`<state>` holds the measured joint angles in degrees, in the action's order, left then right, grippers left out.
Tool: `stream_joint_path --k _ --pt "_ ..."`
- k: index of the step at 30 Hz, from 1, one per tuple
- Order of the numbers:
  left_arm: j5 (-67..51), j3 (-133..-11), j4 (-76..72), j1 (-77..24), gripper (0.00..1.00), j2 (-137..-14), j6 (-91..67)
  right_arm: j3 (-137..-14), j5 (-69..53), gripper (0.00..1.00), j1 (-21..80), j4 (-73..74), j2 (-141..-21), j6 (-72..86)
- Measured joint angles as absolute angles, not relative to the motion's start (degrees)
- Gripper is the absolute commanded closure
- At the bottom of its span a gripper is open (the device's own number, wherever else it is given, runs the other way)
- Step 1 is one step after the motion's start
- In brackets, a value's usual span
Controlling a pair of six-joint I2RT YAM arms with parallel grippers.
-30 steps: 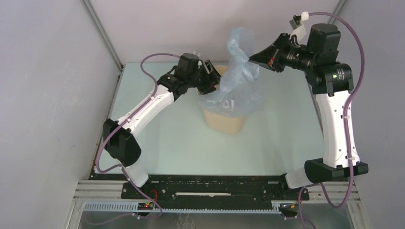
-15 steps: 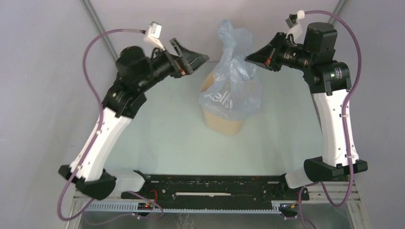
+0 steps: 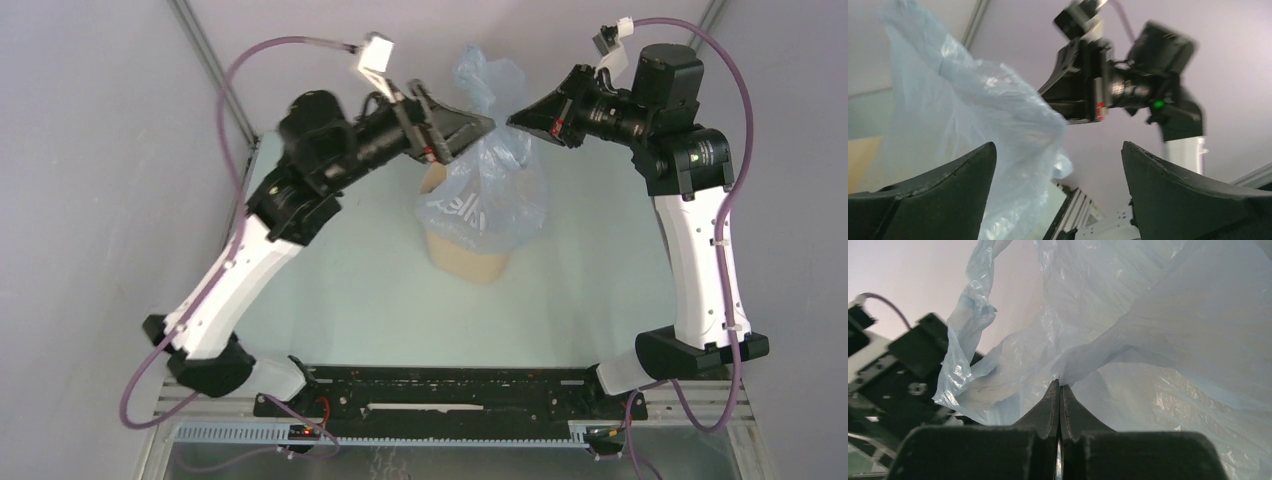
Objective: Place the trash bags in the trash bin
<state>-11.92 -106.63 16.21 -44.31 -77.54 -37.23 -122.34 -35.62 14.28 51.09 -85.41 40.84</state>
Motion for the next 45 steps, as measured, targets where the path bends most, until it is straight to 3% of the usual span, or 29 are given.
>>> stream_joint_path --k 8,11,13,15,22,25,31,37,38,42,45 --pt "-7.18 -112.68 29.74 -49.80 0.01 -87.79 -29.54 -122.34 -35.83 0.94 14.28 48.71 -85.41 43.79" --pt "-3.92 -113.86 32.67 -51.31 0.26 -87.77 -26.63 -122.34 -36.45 0.87 14.33 47.05 -85.41 45.47" --pt "-1.06 -114.83 33.95 -51.77 0.47 -87.74 -25.58 -122.37 -36.97 0.78 14.39 46.11 -85.41 46.57" --pt "1.96 -115.33 34.52 -51.79 0.59 -87.66 -25.56 -122.52 -37.47 0.67 14.41 45.56 -85.41 47.20" --pt "11.27 -115.07 36.07 -50.11 0.76 -86.32 -26.39 -123.59 -39.38 0.29 10.59 49.08 -84.71 44.38" --pt "12.03 -113.23 35.44 -47.09 0.81 -84.42 -28.64 -121.40 -39.42 0.22 5.74 51.31 -82.48 41.82" --pt "11.53 -110.56 33.23 -41.23 0.83 -82.02 -33.23 -109.23 -39.31 0.23 -2.55 52.90 -73.43 37.63" --pt "8.58 -110.37 31.35 -40.01 0.84 -82.17 -36.18 -102.35 -36.05 0.24 5.06 53.39 -72.79 33.80" --pt "8.03 -110.39 31.11 -39.90 0.84 -82.30 -36.45 -102.24 -35.18 0.26 7.05 53.39 -73.73 33.21" --pt "5.15 -111.24 30.52 -39.38 0.88 -84.64 -37.56 -101.43 -30.06 0.51 14.17 52.77 -78.76 30.13" --pt "3.31 -112.55 30.37 -39.29 0.91 -87.96 -38.26 -99.09 -25.87 0.58 16.75 52.21 -81.67 28.45"
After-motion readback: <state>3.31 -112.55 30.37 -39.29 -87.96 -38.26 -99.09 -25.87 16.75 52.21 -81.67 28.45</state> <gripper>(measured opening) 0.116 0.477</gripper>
